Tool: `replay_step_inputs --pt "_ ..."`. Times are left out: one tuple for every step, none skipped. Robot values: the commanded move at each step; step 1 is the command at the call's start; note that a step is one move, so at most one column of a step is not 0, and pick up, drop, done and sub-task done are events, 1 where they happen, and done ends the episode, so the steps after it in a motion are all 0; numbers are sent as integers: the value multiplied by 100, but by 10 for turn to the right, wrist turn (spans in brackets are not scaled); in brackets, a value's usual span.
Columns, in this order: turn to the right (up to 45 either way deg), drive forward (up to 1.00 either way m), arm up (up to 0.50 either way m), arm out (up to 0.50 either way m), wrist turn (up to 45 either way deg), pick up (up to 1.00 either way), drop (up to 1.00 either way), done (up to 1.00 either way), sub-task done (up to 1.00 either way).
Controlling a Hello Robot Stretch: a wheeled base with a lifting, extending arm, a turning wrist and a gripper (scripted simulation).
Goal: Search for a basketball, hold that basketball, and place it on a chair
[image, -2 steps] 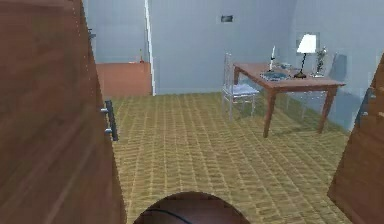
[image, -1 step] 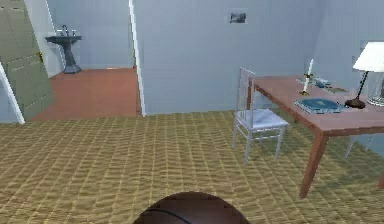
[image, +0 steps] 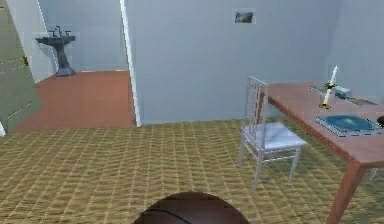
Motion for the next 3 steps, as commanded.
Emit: replay_step_inputs --pt "-270 0 0 0 0 0 0 0 0" --pt "0 100 0 0 0 0 0 0 0" --pt "0 100 0 0 0 0 0 0 0"
